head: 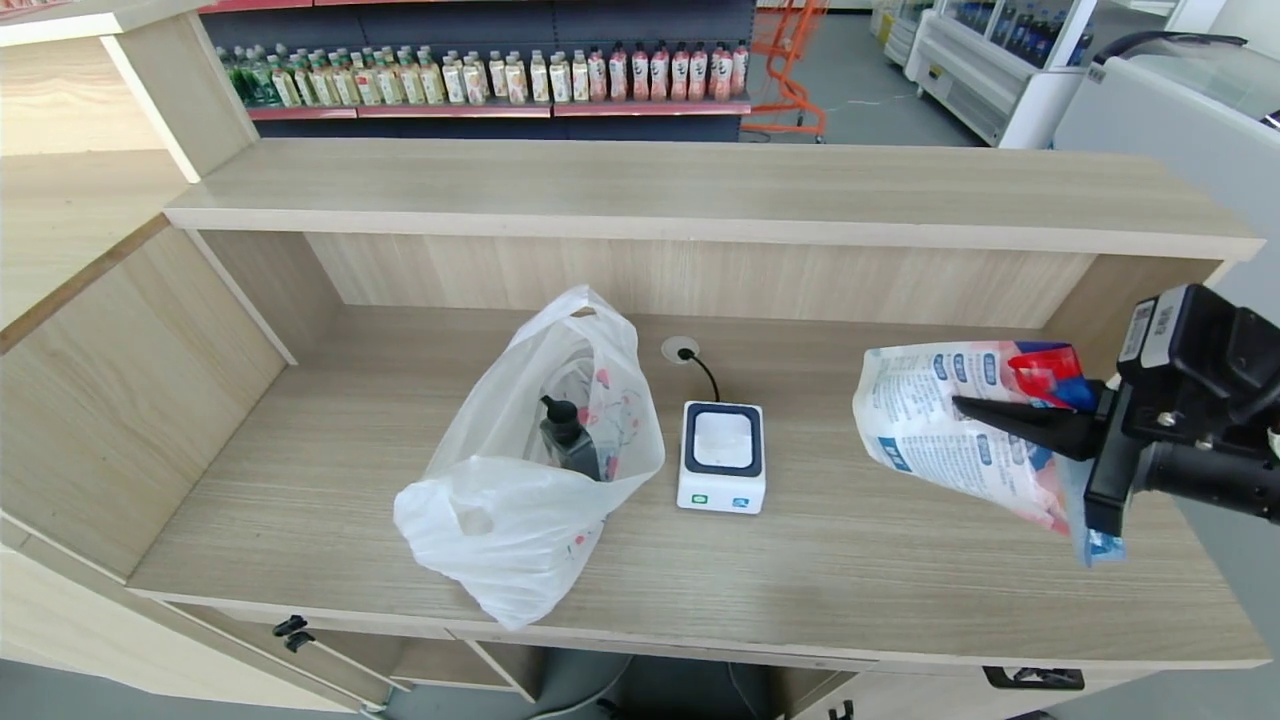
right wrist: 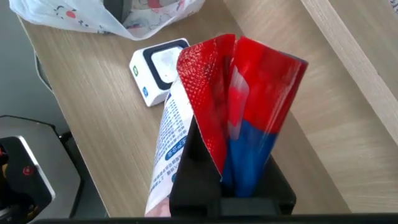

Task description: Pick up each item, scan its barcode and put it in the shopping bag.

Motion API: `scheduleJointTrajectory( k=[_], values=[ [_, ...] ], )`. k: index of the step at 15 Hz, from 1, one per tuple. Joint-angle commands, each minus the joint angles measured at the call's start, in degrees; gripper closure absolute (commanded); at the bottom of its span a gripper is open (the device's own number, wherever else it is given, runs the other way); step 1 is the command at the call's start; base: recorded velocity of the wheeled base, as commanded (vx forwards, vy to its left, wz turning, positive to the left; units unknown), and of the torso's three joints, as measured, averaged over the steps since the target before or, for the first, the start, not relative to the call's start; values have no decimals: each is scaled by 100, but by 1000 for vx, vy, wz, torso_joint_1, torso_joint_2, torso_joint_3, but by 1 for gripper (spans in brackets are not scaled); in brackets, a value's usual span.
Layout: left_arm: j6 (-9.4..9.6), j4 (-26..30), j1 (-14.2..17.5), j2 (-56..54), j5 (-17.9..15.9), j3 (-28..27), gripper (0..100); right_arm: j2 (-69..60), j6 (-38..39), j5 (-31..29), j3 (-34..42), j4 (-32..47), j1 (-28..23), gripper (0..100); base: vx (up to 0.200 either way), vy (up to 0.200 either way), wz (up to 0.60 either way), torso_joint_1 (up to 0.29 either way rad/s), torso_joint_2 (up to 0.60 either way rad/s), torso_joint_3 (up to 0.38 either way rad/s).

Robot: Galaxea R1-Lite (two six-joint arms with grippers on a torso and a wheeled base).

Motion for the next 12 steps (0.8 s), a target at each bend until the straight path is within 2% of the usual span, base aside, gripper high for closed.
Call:
scheduleJointTrajectory(
  k=[1, 3, 7, 12],
  values=[
    [7, 1, 2, -2, 3, 0, 0, 215, -5, 16, -69, -3, -52, 100, 0, 0, 0, 0, 0, 0],
    [7, 1, 2, -2, 3, 0, 0, 259, 4, 157, -69, 6, -70, 100, 0, 0, 0, 0, 0, 0],
    [24, 1, 2, -2, 3, 0, 0, 408, 83, 763, -78, 6, -272, 100, 200, 0, 0, -4, -4, 7],
    [-2, 1, 2, -2, 3, 0, 0, 777, 365, 1150, -131, 6, -369, 100, 0, 0, 0, 0, 0, 0]
  ],
)
